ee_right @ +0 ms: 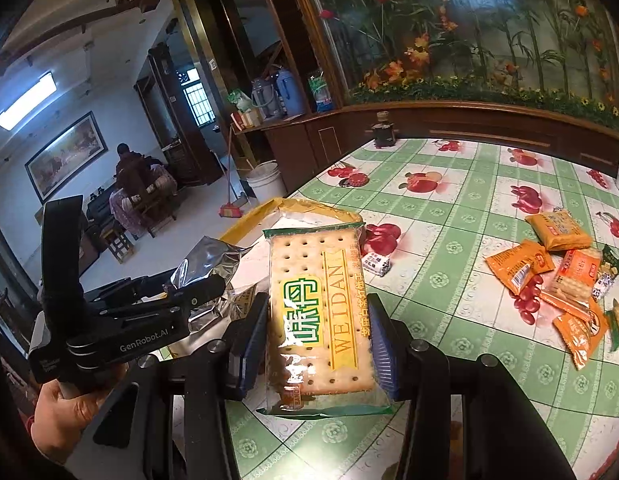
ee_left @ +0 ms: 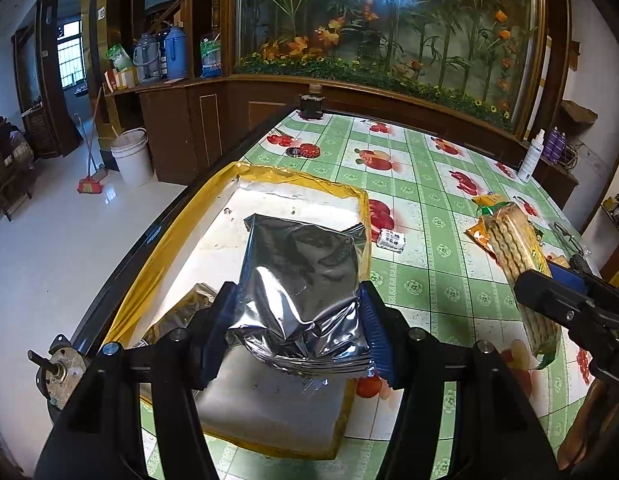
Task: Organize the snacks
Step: 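Carry the foil bag and WEIDAN pack over the tray, then open both tools to release the snacks into the tray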
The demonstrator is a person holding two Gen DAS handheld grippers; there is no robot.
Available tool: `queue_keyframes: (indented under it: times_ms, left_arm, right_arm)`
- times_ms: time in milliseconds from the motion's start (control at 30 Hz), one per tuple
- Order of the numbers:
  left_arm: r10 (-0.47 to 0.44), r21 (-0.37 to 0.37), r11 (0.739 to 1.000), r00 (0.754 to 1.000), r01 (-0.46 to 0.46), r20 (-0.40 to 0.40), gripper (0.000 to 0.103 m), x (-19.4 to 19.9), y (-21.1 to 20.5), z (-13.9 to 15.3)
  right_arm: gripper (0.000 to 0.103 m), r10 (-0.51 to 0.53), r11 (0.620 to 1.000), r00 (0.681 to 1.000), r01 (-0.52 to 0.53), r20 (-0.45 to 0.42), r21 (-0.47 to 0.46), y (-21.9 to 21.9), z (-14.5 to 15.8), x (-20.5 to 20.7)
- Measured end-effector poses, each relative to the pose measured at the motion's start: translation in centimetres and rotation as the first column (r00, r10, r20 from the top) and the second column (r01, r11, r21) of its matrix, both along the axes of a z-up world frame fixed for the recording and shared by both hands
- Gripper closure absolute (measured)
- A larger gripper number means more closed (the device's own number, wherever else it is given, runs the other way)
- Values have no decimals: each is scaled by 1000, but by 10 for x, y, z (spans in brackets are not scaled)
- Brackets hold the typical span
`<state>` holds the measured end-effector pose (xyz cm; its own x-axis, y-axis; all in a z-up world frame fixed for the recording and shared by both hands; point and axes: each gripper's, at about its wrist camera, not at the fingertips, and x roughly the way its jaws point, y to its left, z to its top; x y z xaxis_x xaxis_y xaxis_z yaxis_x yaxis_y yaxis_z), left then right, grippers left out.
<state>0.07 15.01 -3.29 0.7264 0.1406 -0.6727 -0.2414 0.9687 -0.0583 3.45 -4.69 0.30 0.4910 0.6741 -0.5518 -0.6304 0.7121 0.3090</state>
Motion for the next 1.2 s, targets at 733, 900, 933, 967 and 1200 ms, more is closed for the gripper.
queue_keyframes:
  times_ms: [733,900,933,967,1200]
  left_arm:
    - [101,-34,994,992,-104,-78,44,41,83,-24]
    - [102,-52,993,986,-110,-129,44,65,95,-40]
    - [101,-56,992,985,-110,-140,44,68,96,-43]
    - [98,-60,992,985,-107,-143,44,69,96,-44]
    - [100,-72,991,977,-115,-186,44,73,101,-48]
  right_arm:
    - [55,63,998,997,-64,-49,-23,114,-27,62]
    - [55,62,996,995,-66,-72,-60,141,-43,84]
    - [55,63,995,995,-69,-80,-74,146,-49,89]
    - [55,64,994,994,-71,-86,-83,150,-53,92]
    - [56,68,991,991,-80,-113,-108,162,-70,104]
